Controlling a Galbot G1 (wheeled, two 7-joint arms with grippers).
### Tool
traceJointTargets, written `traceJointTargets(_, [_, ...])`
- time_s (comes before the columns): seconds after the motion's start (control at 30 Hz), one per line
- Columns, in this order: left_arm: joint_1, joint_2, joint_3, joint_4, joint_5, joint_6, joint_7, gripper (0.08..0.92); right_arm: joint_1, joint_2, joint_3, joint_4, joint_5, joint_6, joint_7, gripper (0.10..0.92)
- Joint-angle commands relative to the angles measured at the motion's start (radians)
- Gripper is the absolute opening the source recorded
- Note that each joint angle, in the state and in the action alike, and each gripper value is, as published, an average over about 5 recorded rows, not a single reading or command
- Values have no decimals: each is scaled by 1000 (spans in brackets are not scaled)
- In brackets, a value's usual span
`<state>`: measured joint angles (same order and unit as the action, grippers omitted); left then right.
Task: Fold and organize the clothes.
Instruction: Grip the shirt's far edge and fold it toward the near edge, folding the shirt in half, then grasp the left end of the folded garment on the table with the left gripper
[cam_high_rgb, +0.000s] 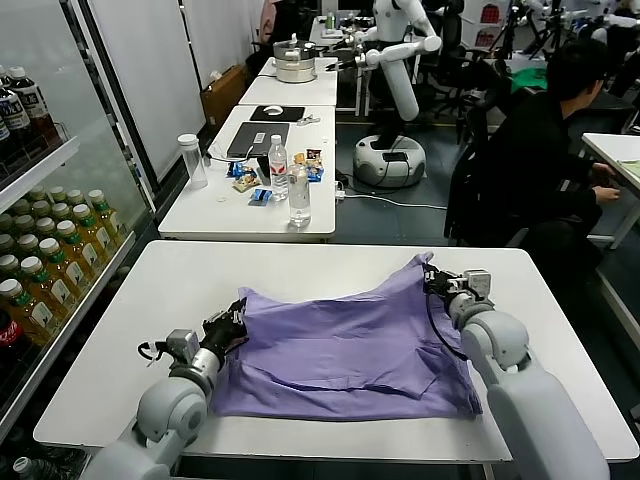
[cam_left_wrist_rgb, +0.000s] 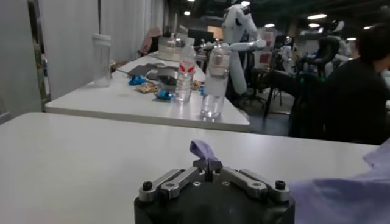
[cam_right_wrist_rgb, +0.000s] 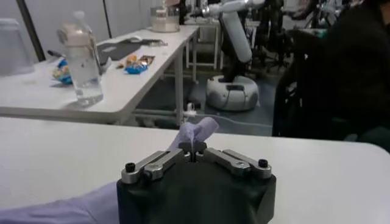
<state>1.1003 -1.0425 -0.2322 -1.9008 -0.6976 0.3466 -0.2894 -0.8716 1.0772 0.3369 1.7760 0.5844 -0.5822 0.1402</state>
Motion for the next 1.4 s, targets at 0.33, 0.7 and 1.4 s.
traceJointTargets(0.33, [279,61,-86,-218,47,38,20,100,-565,-2,309,391,-23,4,-2,113])
traceJointTargets(0.7, [224,35,-41,-92,167,62,48,100,-441,28,207,228,-91,3,8,113])
traceJointTargets(1.4, [353,-217,-42,-182,363,-1,-146,622,-618,58,263,405,-182,23,-8,653])
